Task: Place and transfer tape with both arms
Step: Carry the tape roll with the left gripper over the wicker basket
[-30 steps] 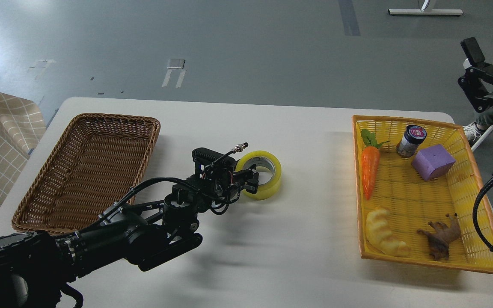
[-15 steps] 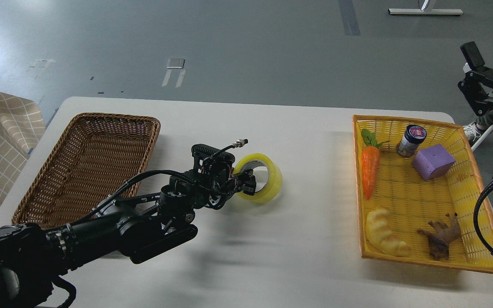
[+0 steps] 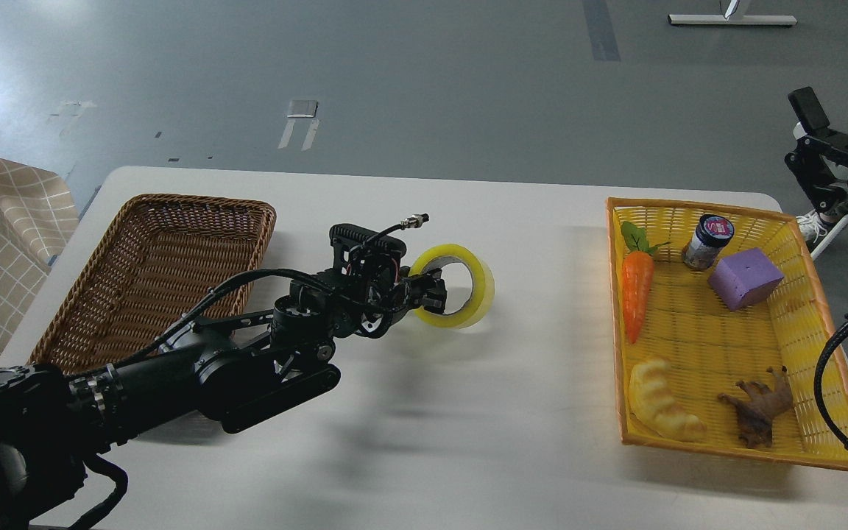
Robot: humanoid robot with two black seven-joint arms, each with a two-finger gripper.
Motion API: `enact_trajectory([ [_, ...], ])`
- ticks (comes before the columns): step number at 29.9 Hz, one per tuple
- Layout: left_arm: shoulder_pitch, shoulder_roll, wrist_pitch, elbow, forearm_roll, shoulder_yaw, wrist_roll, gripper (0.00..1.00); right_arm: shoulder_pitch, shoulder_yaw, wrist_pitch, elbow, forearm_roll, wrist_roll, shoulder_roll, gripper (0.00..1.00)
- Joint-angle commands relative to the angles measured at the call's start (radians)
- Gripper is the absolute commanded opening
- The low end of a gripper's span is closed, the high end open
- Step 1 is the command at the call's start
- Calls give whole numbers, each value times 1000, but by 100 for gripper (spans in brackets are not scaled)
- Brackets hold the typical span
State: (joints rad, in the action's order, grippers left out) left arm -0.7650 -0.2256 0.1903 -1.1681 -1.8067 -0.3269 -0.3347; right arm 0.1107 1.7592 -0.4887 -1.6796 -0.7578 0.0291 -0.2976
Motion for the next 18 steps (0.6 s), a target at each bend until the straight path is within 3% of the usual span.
enact_trajectory([
  [1, -33, -46, 18, -39, 9, 0, 0, 3, 0, 0, 0, 0, 0, 0, 0, 100],
  [11, -149, -355, 153, -217, 49, -1, 0, 3, 0, 0, 0, 1, 0, 0, 2, 100],
  [14, -178, -449, 205, -260, 67, -1, 23, 3, 0, 0, 0, 1, 0, 0, 2, 100],
  [18, -244, -615, 297, -289, 69, 9, 89, 3, 0, 0, 0, 5, 0, 0, 2, 100],
])
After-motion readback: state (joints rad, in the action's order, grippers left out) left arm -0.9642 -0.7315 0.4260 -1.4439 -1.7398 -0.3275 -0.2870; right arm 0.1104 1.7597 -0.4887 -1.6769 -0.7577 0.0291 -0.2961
